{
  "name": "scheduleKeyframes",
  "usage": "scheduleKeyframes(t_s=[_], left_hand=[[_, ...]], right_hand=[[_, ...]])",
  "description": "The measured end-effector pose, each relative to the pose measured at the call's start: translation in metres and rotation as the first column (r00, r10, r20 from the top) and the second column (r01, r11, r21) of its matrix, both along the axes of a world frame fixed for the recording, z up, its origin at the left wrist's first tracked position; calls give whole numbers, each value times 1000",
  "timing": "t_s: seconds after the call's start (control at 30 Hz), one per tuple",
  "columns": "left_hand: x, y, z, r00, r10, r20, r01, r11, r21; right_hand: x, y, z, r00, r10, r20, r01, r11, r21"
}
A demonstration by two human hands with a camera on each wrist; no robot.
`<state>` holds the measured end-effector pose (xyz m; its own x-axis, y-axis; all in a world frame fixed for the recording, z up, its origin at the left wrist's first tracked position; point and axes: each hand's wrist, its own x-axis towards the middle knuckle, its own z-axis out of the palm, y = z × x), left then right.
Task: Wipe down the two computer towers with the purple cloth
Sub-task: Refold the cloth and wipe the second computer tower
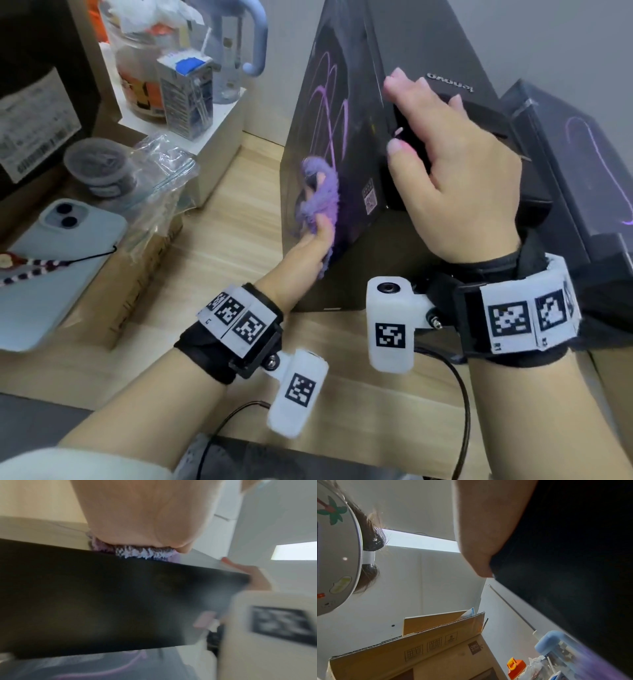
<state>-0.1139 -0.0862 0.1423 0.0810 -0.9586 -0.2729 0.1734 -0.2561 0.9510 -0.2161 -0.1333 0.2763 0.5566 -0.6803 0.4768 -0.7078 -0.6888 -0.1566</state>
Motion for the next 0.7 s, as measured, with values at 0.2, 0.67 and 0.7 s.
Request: scheduleKeyframes(t_s=[0.2,0.67,0.7], left_hand=[[3,-15,77,979,-44,200,130,888,-442],[-27,-26,-74,973,70,-219,-20,975,223],[-28,-26,-86,980,21,-199,26,973,228]], right_hand=[[-11,-2,1,1000,12,21,-12,1000,-25],[-37,-17,-3,997,28,78,-27,999,-19],[-39,-18,-2,997,31,76,-30,999,-9]])
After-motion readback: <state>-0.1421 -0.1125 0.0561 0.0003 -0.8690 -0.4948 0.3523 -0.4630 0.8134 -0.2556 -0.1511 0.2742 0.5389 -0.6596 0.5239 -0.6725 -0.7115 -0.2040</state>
